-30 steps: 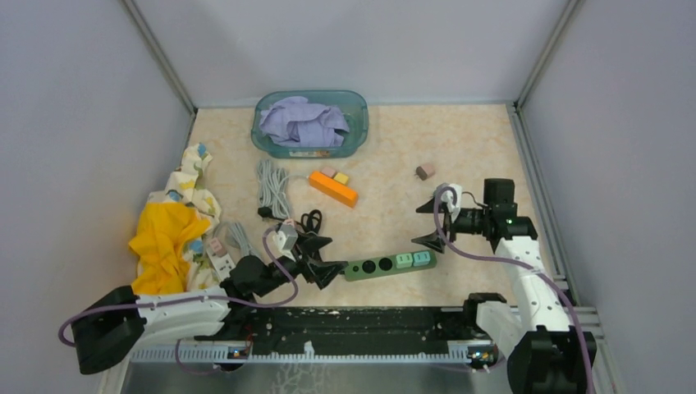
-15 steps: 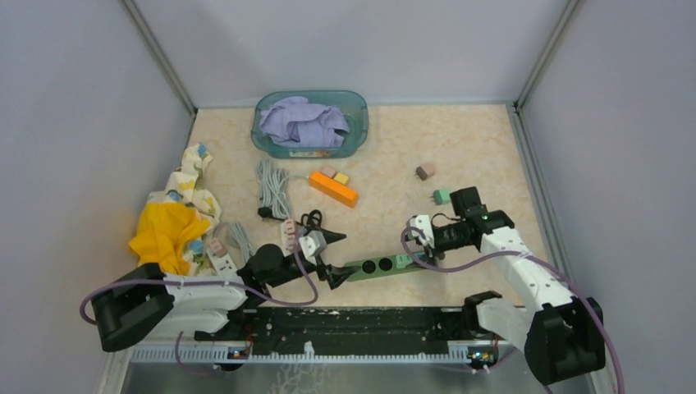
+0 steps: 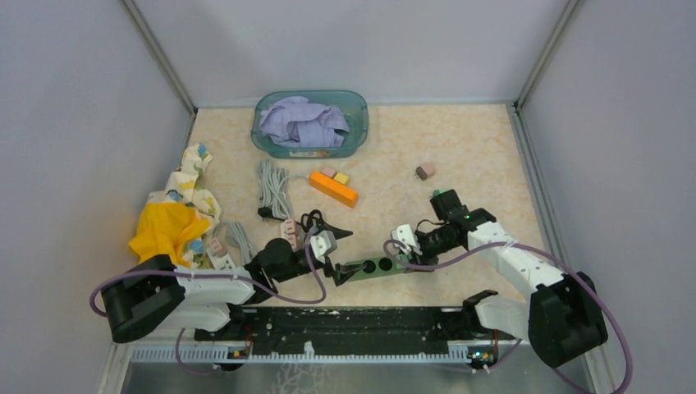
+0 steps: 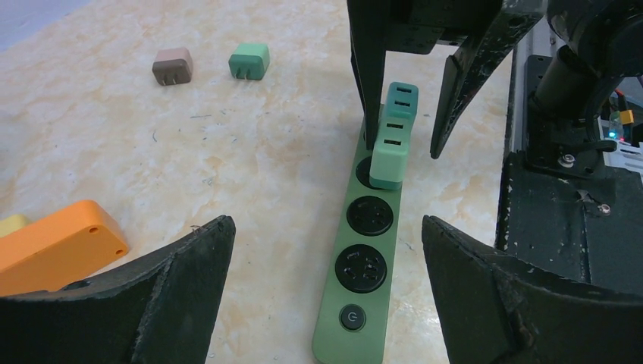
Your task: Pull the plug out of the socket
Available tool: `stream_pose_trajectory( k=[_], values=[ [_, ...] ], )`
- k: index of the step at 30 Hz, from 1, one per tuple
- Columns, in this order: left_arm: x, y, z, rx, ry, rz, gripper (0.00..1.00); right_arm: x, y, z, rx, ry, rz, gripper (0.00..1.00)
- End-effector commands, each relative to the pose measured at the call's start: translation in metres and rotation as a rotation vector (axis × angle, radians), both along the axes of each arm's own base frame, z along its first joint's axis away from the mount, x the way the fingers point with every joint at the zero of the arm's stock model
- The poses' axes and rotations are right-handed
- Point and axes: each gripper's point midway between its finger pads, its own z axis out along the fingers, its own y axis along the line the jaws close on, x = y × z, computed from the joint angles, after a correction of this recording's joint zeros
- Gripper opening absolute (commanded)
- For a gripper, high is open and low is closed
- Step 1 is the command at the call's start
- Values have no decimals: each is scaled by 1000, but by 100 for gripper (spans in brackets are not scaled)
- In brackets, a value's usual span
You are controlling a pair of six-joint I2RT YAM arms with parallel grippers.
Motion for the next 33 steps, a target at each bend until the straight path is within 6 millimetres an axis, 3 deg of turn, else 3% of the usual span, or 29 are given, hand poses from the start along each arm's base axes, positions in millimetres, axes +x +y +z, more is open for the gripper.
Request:
stream_pose_trajectory(
  k=[1, 10, 14, 18, 26, 33],
  values=[
    [1, 1, 1, -6, -33, -4, 97, 11, 3, 0, -28, -30, -22, 49],
    [-12, -11, -8, 36, -103, -129, 97, 12, 7, -8, -75, -21, -13, 27],
    [-15, -20, -16, 93, -114, -182, 98, 12, 7, -11, -91, -17, -11, 26],
    [-16, -30, -31, 160, -143, -243, 98, 11, 8, -9, -79, -20, -10, 33],
    [-13, -47, -55, 201, -133, -294, 98, 10, 7, -12, -94, -10, -10, 32],
    [-6, -58, -68, 213, -101, -290, 96, 10, 11, -8, -81, -4, -2, 14]
  ],
)
